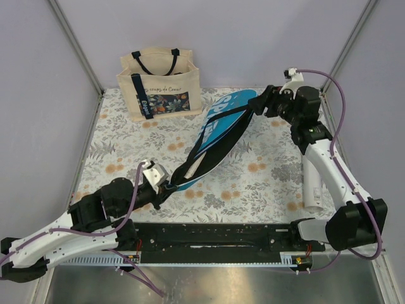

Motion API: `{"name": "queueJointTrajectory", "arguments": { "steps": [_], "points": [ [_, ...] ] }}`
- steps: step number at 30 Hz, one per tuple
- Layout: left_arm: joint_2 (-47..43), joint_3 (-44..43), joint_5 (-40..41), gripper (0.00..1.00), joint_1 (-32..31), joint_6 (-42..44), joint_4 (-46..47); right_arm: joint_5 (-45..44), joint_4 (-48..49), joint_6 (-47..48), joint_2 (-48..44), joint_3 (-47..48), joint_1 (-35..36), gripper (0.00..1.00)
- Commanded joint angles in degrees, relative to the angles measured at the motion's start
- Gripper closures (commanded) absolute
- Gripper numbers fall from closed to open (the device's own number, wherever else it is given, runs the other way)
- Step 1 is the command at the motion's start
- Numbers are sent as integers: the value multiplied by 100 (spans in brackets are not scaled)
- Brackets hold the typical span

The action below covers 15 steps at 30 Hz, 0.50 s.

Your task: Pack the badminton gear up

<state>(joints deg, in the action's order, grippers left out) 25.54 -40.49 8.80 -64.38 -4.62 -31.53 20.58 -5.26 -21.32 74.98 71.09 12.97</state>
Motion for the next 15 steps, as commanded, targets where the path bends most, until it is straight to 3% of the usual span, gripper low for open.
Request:
{"name": "queueJointTrajectory", "arguments": {
  "steps": [1, 5, 10, 15],
  "points": [
    [-119, -574, -80, 89, 22, -136, 455, 402, 1456, 1779, 174, -833, -417, 34],
    [-75, -776, -19, 89, 22, -144, 314, 1587, 2342, 2552, 745, -1201, -988, 38],
    [-75, -960, 60, 89, 31, -109, 156, 2704, 4810, 3002, 1614, -1958, -1488, 48],
    [-154, -1048, 43, 89, 31, -83, 103, 2891, 5623, 3511, 2476, -1906, -1675, 48]
  ]
}}
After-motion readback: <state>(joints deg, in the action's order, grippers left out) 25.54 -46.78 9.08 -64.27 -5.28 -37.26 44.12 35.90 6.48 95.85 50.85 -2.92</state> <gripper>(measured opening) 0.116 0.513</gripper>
